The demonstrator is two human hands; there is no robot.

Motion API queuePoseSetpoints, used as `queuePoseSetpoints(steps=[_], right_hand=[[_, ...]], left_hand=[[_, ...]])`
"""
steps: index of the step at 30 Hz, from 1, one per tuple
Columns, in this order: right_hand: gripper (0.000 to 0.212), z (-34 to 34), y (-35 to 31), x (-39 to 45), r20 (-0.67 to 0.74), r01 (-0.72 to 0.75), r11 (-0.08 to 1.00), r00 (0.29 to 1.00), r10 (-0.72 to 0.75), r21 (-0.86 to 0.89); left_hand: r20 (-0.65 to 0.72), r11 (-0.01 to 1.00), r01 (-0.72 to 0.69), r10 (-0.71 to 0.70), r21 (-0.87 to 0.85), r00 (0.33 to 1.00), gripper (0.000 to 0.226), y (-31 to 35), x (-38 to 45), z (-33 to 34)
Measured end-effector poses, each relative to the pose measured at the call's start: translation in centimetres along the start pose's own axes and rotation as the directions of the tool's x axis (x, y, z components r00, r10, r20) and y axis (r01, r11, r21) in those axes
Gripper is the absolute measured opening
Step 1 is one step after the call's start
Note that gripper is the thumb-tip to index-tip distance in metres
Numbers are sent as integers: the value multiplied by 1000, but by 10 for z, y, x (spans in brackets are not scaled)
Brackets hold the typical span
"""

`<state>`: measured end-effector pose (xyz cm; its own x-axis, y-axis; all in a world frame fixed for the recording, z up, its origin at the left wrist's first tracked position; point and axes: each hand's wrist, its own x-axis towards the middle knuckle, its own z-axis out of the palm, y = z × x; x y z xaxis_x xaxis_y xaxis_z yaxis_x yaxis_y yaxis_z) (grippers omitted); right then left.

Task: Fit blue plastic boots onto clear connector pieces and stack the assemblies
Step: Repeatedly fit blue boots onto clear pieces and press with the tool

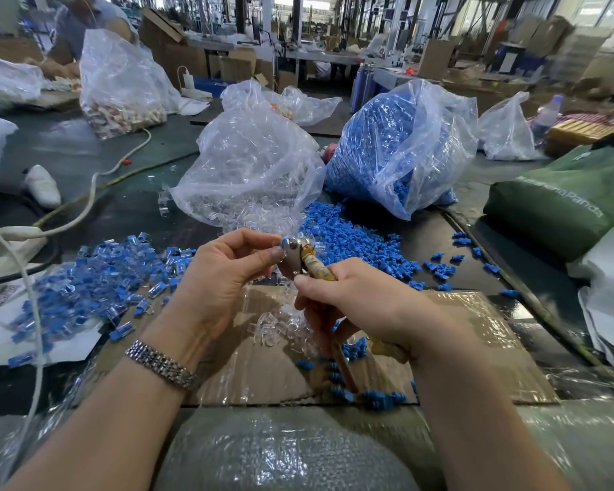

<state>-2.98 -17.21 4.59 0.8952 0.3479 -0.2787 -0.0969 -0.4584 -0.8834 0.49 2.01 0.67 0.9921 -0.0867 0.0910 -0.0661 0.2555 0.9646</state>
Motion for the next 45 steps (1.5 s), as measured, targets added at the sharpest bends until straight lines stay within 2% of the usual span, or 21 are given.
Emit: queuePoseSetpoints(steps=[8, 10, 12, 14, 16, 18, 20, 22, 26, 28, 30, 32, 34, 36, 39, 41, 45], right_hand=[[42, -6, 0, -1, 10, 0, 1000, 1000, 0, 9], [40, -17, 1, -4, -79, -1, 999, 997, -3, -51], [36, -30, 6, -5, -259, -41, 980, 966, -10, -193], [32, -42, 16, -4, -427, -169, 913, 904, -7, -372], [31, -47, 29, -1, -509, -310, 825, 860, 32, -472], [29, -47, 38, 2, -539, -418, 760, 835, 107, -497], [27, -44, 45, 5, -547, -473, 702, 825, 142, -532], [30, -41, 47, 7, -552, -483, 678, 823, 136, -554], [43, -40, 46, 6, -544, -473, 666, 830, 119, -576], [46, -41, 41, 1, -551, -446, 651, 833, 49, -615], [30, -46, 36, -6, -485, -335, 720, 874, -2, -607], [20, -51, 34, -16, -308, -190, 818, 951, 17, -542], [20, -53, 32, -25, -131, -100, 847, 991, 35, -523], [25, -53, 30, -28, -47, -52, 839, 998, 31, -542], [27, -48, 32, -24, 11, -62, 831, 997, 81, -553], [25, -43, 34, -20, 1, -69, 816, 996, 85, -574], [16, -37, 36, -13, -69, -102, 816, 995, 77, -569]], left_hand=[[-11, 996, -70, 70, 52, 997, 21, -2, 4, -10], [-103, 970, -113, 137, 216, 985, 18, -2, 5, -17], [-266, 825, -75, 264, 561, 927, 18, -1, 7, -26], [-377, 590, 74, 409, 804, 831, 17, 1, 6, -33], [-377, 396, 184, 492, 900, 785, 17, 2, 3, -34], [-323, 307, 187, 488, 933, 811, 21, 1, 3, -32], [-211, 319, 64, 450, 946, 868, 19, 0, 2, -27], [-112, 400, -50, 372, 915, 921, 15, -1, 0, -20], [28, 627, -83, 97, 775, 995, 13, 4, -5, -18], [168, 667, -97, -44, 739, 985, 9, 9, -7, -21], [278, 674, -120, -131, 729, 952, 19, 14, -8, -23], [324, 684, -118, -181, 720, 929, 29, 15, -9, -24], [350, 678, -108, -231, 727, 908, 34, 15, -9, -26], [359, 670, -98, -264, 736, 895, 38, 15, -8, -28], [372, 634, -96, -318, 767, 872, 44, 15, -7, -32], [376, 581, -112, -357, 806, 855, 43, 14, -9, -32], [325, 508, -129, -318, 851, 891, 37, 10, -10, -29]])
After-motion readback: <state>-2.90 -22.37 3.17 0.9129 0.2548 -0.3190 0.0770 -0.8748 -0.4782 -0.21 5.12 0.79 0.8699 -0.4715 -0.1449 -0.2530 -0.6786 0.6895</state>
